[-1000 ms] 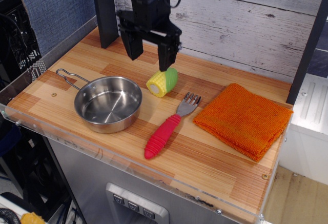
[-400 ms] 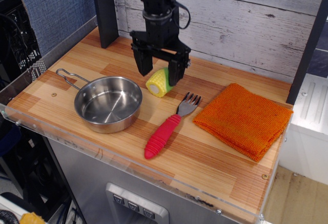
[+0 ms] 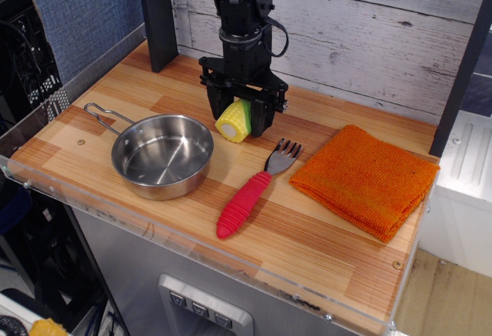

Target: Place yellow ball and keep it on the orange cloth

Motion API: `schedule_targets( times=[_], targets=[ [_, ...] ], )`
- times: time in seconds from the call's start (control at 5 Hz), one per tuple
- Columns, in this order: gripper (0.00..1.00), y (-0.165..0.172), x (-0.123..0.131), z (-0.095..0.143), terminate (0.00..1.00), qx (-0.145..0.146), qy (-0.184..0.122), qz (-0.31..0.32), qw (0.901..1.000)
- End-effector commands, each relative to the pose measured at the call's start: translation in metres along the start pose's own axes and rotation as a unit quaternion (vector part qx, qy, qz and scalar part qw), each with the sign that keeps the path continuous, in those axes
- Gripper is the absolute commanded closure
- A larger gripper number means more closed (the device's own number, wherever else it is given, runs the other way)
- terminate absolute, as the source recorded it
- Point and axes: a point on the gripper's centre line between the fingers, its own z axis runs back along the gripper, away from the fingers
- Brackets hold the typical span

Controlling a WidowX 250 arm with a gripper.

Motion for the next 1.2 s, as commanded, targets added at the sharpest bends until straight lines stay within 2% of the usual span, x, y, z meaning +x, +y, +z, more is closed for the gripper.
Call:
schedule_targets(
  times=[0.0,0.2,0.4,0.6,0.8,1.0],
  targets=[
    [1.00,0.003,0.009,0.065,0.00,-0.003,-0.033,0.036,0.9988],
    [1.00,-0.019,0.004,0.114,0.00,-0.005,-0.030,0.066,0.9974],
    [1.00,-0.059,-0.001,0.139,0.00,-0.033,-0.030,0.048,0.9979],
    [1.00,-0.104,-0.010,0.123,0.00,-0.039,-0.025,-0.023,0.9986],
    [1.00,-0.129,-0.020,0.097,0.00,-0.015,-0.037,-0.080,0.9960],
    [1.00,-0.139,-0.025,0.070,0.00,-0.005,-0.037,-0.092,0.9950]
  ],
)
